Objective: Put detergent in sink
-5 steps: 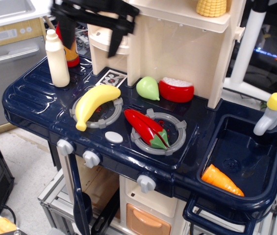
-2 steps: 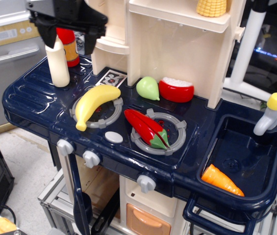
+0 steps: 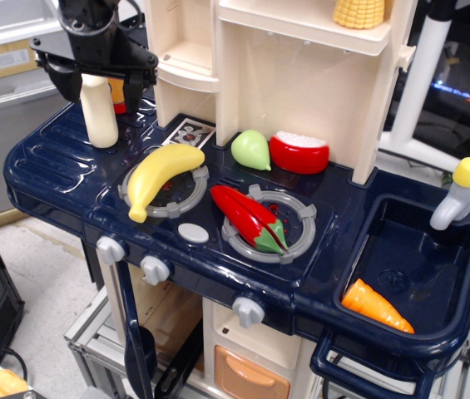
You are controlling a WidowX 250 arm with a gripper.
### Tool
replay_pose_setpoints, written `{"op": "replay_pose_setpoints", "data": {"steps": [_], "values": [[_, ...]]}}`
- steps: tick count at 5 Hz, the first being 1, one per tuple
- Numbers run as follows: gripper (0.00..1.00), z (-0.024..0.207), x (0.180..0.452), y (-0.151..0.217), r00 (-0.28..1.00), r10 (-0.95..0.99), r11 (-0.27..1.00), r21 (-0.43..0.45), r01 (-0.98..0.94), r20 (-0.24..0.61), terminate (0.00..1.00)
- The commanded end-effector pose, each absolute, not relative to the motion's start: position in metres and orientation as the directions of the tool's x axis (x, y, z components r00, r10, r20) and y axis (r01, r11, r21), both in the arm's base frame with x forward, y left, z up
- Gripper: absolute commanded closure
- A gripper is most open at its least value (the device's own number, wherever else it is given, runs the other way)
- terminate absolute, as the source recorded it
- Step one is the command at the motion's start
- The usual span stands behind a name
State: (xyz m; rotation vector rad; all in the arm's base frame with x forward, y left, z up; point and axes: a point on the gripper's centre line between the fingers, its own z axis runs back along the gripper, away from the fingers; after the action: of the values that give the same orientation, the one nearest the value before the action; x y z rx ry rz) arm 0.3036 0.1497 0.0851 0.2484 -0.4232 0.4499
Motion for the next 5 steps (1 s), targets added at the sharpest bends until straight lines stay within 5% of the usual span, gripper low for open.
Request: {"op": "replay_pose_setpoints", "data": {"steps": [1, 3, 4, 5], "values": [[0.00, 0.092, 0.309, 0.170, 0.789, 0.327, 0.863, 0.175, -0.474, 0.520, 0.00], [0.00, 0.089, 0.316, 0.195, 0.727, 0.356, 0.837, 0.146, -0.528, 0.586, 0.00], [1.00, 0.088, 0.323, 0.191, 0.674, 0.400, 0.807, 0.111, -0.580, 0.621, 0.00], [1.00, 0.095, 0.320, 0.175, 0.650, 0.434, 0.778, 0.105, -0.620, 0.625, 0.00]]}}
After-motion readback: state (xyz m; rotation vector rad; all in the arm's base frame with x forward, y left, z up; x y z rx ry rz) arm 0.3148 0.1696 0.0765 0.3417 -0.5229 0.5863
